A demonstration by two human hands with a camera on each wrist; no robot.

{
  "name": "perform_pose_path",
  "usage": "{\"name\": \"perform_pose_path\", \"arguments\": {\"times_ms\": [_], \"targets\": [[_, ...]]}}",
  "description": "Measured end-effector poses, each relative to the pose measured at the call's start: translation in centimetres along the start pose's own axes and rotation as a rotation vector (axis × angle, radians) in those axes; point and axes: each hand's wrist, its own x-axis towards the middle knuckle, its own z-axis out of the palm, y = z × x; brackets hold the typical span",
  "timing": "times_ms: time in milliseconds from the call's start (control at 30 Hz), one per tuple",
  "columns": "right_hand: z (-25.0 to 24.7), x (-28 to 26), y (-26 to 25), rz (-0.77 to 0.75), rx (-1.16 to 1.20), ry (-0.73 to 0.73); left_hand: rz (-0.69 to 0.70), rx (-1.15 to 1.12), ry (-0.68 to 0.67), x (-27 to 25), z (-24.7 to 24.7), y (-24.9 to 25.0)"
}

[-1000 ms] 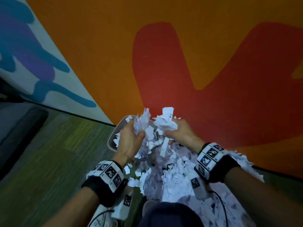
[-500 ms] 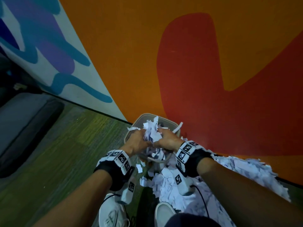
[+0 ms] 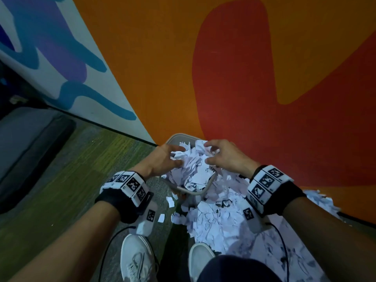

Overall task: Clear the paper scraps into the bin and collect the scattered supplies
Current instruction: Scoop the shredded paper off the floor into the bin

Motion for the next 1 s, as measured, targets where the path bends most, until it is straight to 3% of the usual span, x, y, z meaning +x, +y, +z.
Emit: {"name": "perform_pose_path", "arguments": {"times_ms": [167,267,500,633,733,900,1000], "targets": [[-0.3,-2.5,2.2,0.023,0.094,0.053,0.063,0.04,0.17,-1.6,0.9,1.9],[-0.3,-4.6,3.9,0.019,0.129,0.064,0.136,-0.012,0.178,-2.4,3.4,4.0],[1.0,-7.9,12.4,0.174,0.123,-0.023,0.202,-0.024,0.022,-0.7,11.4,6.7],[2.9,-8.3,18.2,0.268,0.13,-0.081,0.144,-0.017,-0.141,2.2,16.9,5.3],[4.5,-7.2,21.8,0.346,0.137,-0.075,0.104,-0.031,-0.247,4.3,20.3,3.9],[7.1,-3.8,25.2,0.388,0.076,-0.068,0.051,0.192,-0.339,8.2,24.6,1.6],[8.6,-0.7,26.6,0.368,-0.009,-0.034,-0.029,0.186,-0.289,10.0,26.0,-0.3]]}}
